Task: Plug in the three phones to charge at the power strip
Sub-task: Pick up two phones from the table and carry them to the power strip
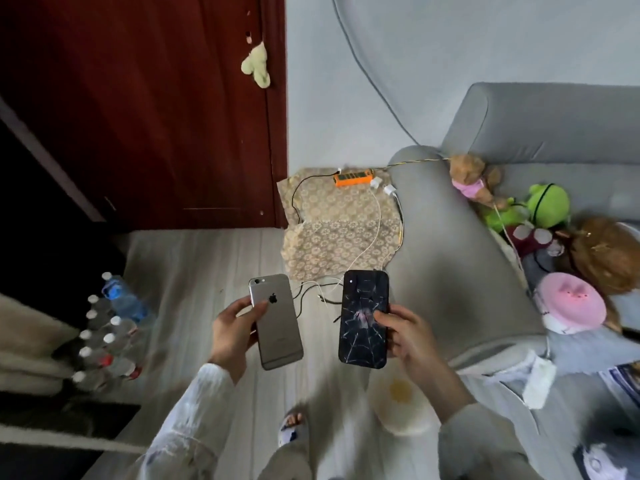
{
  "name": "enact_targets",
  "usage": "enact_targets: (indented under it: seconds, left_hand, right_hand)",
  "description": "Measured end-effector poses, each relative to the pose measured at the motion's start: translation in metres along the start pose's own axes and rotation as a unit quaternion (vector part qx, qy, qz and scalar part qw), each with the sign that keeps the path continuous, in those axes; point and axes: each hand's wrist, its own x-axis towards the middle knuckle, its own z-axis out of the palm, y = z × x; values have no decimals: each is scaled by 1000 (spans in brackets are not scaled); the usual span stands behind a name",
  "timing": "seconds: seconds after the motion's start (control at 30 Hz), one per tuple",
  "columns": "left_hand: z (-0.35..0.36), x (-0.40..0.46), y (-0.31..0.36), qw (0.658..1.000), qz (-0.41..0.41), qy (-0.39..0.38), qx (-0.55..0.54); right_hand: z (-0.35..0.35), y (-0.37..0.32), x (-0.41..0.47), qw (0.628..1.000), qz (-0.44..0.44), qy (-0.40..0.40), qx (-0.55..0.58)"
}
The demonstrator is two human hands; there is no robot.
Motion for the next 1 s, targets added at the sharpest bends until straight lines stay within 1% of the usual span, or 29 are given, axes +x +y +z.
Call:
enact_targets:
  seconds: [0.2,0.27,0.4,0.57,0.73,0.87,1.0]
  left_hand:
    - [68,91,36,999,-30,-6,28]
    - [87,120,42,999,-37,6,38]
    - [136,188,55,998,-52,28,39]
    - [219,286,63,995,-45,67,52]
    - [302,374,67,991,-72,103,39]
    - [340,436,62,987,-89,125,39]
    - [353,499,35,982,-111,142,57]
  right_hand:
    - [-10,-55,102,1000,23,16,13]
    - [-13,-70,138,999,31,24,11]
    - [-22,-105,224,998,65,5,6]
    - [-31,-151,354,995,101,-2,9]
    - [-41,-198,466,989,145,-4,-19]
    - [-42,-210,539,983,179,1,-47]
    - [-39,-193,606,975,205,2,-85]
